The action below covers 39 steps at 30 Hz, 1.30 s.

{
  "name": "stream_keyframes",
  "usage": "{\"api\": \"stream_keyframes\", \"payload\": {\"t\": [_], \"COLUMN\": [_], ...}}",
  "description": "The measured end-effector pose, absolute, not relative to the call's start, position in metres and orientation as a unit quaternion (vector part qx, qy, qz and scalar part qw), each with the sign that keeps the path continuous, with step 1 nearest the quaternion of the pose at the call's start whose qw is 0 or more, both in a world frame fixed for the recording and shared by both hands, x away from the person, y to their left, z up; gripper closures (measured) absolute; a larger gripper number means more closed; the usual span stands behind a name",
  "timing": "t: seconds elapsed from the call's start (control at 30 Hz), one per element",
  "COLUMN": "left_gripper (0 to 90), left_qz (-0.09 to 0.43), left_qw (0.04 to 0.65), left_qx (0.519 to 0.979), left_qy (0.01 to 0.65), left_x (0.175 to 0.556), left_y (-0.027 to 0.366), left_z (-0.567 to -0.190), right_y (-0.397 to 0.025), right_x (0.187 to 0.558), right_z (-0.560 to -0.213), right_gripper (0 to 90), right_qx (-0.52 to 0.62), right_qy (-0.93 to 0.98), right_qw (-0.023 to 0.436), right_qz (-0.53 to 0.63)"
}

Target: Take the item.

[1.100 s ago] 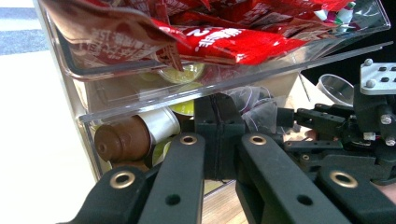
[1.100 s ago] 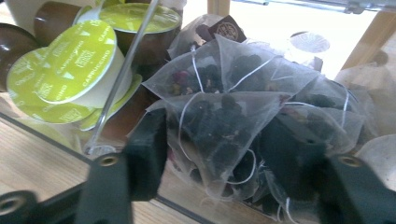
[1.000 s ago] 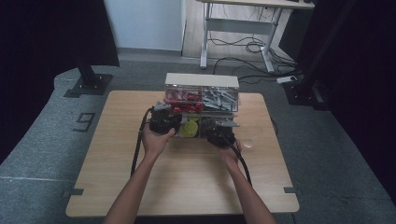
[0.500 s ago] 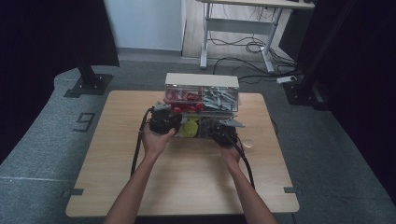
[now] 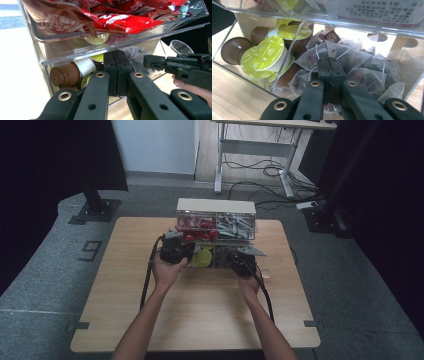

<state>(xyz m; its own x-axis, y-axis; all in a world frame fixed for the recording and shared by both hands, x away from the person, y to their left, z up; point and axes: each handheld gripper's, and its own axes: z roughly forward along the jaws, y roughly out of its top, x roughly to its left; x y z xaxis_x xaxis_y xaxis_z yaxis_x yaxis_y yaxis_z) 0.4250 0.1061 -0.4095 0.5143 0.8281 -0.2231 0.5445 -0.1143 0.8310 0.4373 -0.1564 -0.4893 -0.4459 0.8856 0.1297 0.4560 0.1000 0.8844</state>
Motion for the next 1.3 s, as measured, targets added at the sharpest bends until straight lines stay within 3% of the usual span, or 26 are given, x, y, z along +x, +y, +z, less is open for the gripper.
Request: {"api": "stream_keyframes", "payload": {"t": [1.3], "left_gripper": [88.8], "left_qz": [0.152], "left_qw": [0.469], "left_qx": [0.731], "left_qy": [0.471], "left_x": [0.425], "left_y": [0.105], "left_z": [-0.409], "right_y": [-0.178], "right_x": [0.412], "right_z": [-0.452], "right_gripper": [89.7], "right_qx": [0.445], "right_qy": [0.695], "right_qw": [0.241], "right_qz": [0.511]}}
